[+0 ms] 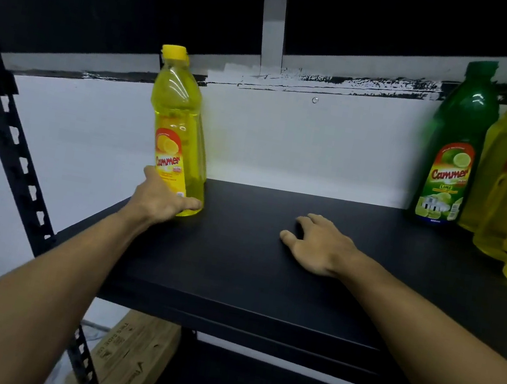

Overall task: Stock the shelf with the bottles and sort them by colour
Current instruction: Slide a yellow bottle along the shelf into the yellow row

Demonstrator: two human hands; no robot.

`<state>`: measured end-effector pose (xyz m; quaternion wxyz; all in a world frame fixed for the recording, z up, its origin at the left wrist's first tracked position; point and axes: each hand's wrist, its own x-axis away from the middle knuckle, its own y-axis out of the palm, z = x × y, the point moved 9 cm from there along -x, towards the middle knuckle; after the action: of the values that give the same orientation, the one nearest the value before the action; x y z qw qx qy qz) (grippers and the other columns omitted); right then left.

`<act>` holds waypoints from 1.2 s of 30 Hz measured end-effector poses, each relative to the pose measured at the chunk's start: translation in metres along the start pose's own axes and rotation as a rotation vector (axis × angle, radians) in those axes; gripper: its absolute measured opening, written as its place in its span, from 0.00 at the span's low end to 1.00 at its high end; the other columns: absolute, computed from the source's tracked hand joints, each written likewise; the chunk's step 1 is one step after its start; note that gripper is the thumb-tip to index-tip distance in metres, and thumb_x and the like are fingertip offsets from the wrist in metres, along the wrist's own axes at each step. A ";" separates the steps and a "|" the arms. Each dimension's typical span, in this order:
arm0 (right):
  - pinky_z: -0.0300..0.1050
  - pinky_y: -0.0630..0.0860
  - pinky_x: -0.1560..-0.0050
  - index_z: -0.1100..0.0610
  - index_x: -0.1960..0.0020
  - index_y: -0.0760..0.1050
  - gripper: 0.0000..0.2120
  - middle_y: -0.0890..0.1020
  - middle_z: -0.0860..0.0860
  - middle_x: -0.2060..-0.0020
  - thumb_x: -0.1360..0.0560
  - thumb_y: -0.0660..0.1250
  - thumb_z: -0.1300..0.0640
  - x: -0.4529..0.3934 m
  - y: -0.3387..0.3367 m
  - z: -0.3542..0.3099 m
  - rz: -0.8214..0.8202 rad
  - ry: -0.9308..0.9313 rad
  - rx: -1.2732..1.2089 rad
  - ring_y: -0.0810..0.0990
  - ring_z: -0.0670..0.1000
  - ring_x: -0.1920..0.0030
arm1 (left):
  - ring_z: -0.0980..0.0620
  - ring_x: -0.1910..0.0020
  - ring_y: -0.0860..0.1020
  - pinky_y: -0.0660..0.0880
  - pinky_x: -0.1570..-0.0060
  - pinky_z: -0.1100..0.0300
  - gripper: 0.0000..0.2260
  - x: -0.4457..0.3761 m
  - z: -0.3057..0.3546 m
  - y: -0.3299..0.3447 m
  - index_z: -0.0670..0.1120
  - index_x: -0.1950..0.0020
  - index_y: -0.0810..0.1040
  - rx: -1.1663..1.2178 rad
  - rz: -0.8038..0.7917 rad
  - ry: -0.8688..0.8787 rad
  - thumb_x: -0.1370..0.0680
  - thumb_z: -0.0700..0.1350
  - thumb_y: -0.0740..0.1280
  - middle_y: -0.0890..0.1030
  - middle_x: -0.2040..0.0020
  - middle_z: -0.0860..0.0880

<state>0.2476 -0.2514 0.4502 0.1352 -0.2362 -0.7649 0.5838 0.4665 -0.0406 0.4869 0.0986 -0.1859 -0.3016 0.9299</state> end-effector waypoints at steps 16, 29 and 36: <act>0.52 0.61 0.30 0.53 0.24 0.59 0.31 0.60 0.48 0.24 0.22 0.52 0.37 -0.005 0.002 0.002 0.034 0.002 -0.036 0.57 0.51 0.25 | 0.45 0.46 0.72 0.73 0.46 0.48 0.39 -0.065 -0.035 -0.007 0.43 0.35 0.58 0.016 0.026 -0.033 0.34 0.52 0.80 0.71 0.44 0.46; 0.51 0.61 0.31 0.52 0.25 0.60 0.30 0.60 0.47 0.25 0.21 0.51 0.37 0.000 -0.002 -0.001 0.044 0.002 -0.037 0.58 0.50 0.25 | 0.45 0.45 0.71 0.73 0.43 0.46 0.41 -0.076 -0.037 -0.005 0.43 0.32 0.57 0.015 0.013 -0.050 0.32 0.53 0.79 0.69 0.43 0.46; 0.51 0.60 0.29 0.52 0.24 0.58 0.31 0.58 0.48 0.24 0.21 0.51 0.37 0.001 -0.002 -0.002 0.039 0.002 -0.030 0.55 0.50 0.24 | 0.43 0.41 0.73 0.75 0.42 0.44 0.41 -0.080 -0.039 -0.004 0.45 0.32 0.57 0.033 -0.006 -0.037 0.34 0.54 0.80 0.71 0.41 0.46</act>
<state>0.2476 -0.2494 0.4529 0.1213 -0.2536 -0.7687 0.5745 0.5555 -0.0409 0.4827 0.0986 -0.1661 -0.2887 0.9377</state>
